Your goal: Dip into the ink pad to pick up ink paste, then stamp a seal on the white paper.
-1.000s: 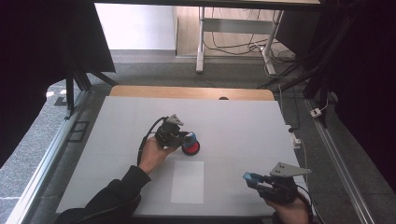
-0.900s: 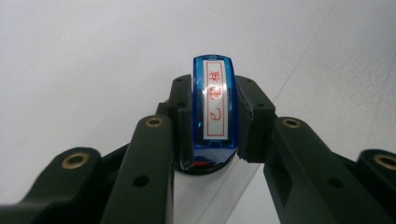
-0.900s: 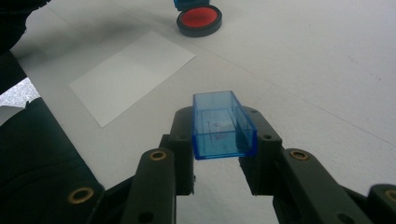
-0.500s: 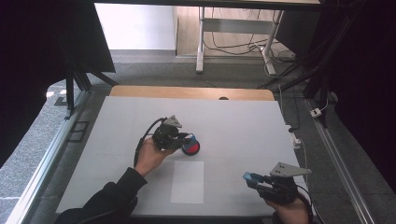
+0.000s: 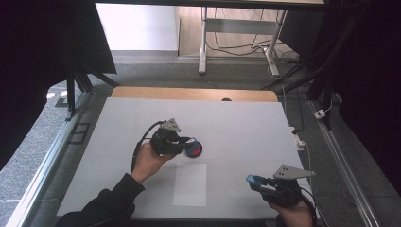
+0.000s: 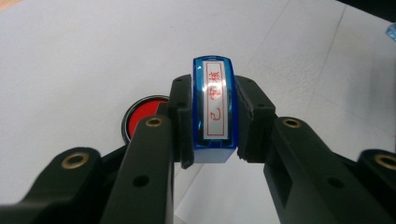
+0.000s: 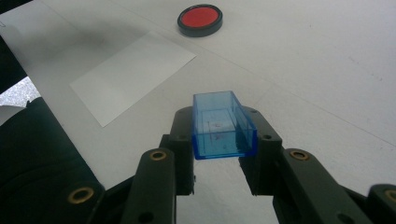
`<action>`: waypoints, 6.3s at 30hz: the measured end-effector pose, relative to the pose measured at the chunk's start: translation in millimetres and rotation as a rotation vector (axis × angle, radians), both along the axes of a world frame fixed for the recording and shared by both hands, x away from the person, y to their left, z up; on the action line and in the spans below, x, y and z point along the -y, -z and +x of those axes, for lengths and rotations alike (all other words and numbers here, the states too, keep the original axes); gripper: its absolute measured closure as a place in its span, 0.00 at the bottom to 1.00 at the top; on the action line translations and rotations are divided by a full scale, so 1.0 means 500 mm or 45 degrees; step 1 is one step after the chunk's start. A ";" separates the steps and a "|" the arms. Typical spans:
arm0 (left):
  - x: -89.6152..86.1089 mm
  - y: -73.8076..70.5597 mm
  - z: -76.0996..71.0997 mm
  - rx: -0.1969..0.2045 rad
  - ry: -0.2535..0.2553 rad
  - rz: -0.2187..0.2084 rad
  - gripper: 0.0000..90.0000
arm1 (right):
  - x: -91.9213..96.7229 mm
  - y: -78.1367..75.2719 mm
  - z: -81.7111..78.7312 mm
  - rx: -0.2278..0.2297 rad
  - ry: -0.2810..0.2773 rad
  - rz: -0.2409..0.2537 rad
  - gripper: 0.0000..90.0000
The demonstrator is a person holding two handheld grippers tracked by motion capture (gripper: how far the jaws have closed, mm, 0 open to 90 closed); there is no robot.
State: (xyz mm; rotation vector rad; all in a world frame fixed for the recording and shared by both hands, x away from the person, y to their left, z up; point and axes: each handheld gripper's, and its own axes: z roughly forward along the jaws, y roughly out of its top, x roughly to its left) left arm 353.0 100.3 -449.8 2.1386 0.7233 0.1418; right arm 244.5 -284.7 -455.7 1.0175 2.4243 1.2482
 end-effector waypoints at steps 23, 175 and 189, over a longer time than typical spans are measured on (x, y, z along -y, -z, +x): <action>-0.025 -0.019 -0.081 -0.003 0.044 -0.048 0.78 | -0.001 0.000 0.000 0.000 -0.005 -0.001 0.76; 0.044 0.105 -0.123 -0.103 0.079 0.175 0.79 | -0.007 0.001 0.004 -0.006 -0.030 -0.026 0.76; 0.045 0.102 -0.122 -0.090 0.099 0.188 0.79 | -0.008 0.001 0.003 -0.006 -0.031 -0.026 0.76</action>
